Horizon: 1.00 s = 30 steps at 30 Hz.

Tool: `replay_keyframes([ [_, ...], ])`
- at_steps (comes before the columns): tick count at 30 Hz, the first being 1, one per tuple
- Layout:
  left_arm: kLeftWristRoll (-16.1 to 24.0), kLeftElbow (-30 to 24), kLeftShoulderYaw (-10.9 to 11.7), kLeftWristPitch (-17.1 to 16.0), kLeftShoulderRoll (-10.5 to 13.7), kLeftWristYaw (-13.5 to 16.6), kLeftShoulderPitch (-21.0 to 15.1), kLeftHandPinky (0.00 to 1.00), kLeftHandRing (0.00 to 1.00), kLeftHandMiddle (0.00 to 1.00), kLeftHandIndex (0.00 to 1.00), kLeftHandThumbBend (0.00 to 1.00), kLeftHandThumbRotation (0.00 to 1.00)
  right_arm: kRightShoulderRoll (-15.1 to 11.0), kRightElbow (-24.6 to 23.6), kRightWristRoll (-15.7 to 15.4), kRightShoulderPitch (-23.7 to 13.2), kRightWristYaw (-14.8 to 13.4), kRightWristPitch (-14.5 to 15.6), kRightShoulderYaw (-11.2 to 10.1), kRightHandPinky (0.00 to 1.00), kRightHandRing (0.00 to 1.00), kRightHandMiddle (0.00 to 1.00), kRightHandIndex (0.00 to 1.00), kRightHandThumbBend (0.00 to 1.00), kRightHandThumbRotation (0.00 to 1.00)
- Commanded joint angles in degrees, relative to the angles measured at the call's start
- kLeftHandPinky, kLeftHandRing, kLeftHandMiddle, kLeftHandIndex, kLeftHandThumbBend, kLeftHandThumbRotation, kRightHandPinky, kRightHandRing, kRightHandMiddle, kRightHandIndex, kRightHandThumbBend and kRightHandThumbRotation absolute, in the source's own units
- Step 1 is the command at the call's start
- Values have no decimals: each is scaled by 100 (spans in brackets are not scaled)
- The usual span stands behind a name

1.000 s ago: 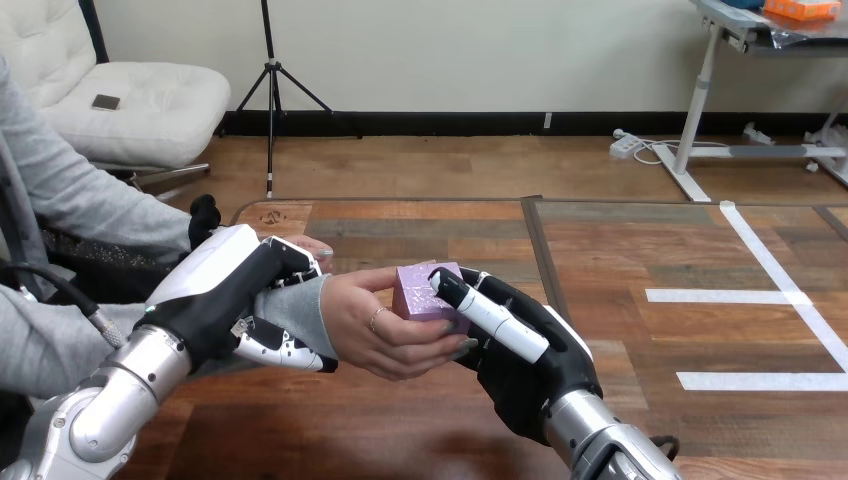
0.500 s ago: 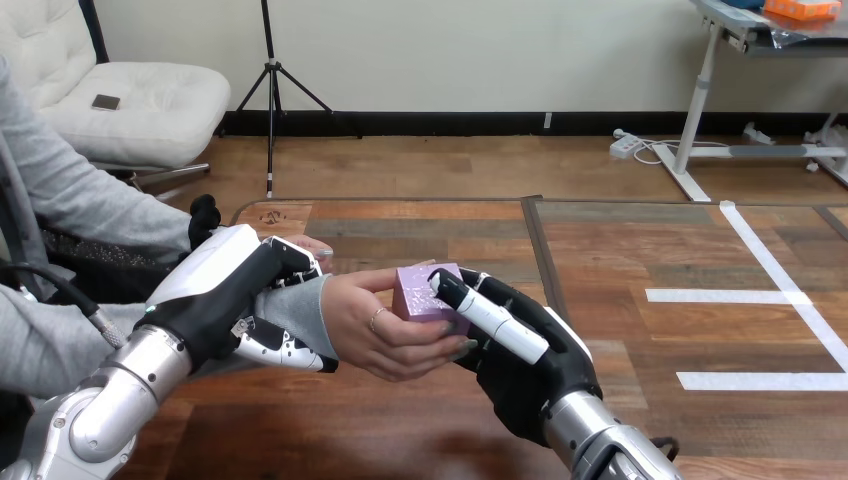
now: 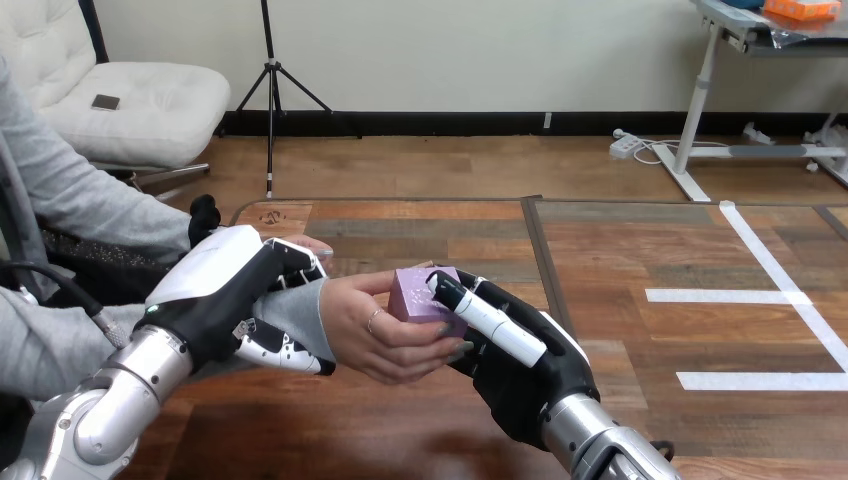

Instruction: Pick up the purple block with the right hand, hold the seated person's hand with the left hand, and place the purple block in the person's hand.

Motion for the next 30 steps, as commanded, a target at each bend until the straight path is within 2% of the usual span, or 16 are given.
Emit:
replay_keyframes([
  [1,53,-338,78,-143,-59,303,-447,44,50,53,51,74,1,303,-266,119,-259,185,-35,101,42,50,56,59,78,12],
  [15,146,-487,112,-107,-5,344,-327,45,52,56,53,72,2,215,-247,200,-227,411,-160,-20,46,53,59,62,74,25],
  [30,219,-558,144,-150,1,485,-217,46,55,59,54,73,2,129,-229,215,-241,501,-81,-183,47,55,61,64,71,32],
])
